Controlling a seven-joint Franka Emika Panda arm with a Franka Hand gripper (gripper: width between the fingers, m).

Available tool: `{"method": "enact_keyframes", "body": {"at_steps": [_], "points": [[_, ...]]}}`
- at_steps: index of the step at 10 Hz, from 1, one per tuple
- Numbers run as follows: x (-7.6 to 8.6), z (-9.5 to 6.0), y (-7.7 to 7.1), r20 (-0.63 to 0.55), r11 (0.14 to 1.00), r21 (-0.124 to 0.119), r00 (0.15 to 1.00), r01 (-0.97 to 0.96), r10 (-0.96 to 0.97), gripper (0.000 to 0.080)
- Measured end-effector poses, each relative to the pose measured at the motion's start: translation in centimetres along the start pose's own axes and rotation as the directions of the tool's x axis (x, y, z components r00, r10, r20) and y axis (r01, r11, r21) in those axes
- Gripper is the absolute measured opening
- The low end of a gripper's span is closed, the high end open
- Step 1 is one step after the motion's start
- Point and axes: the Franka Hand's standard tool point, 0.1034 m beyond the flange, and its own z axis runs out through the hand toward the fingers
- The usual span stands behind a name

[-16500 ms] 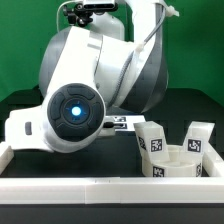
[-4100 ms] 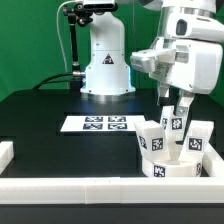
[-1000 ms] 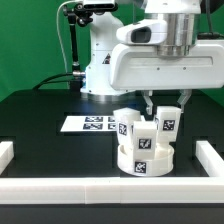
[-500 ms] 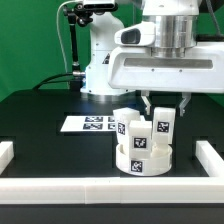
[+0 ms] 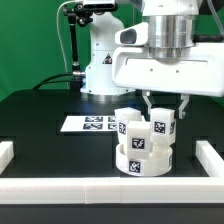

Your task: Assemble stool

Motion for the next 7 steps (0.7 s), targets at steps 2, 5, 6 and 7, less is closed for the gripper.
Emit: {"method": "enact_keyframes", "body": {"at_steps": [2,5,6,7], "points": [[-0.07,-0.02,-0.16,0.002,0.992,0.006,0.992,-0.124,0.124,0.0340],[0.21,-0.01,-0.01,0.036,0.936,0.028,0.936,-0.351,0.350,0.0340],[0.25,0.00,-0.04,0.045,0.902,0.033,0.902,-0.431,0.430,0.0340],[0.26,0.01,-0.07,0.055,0.871,0.039,0.871,-0.490,0.488,0.0340]]}}
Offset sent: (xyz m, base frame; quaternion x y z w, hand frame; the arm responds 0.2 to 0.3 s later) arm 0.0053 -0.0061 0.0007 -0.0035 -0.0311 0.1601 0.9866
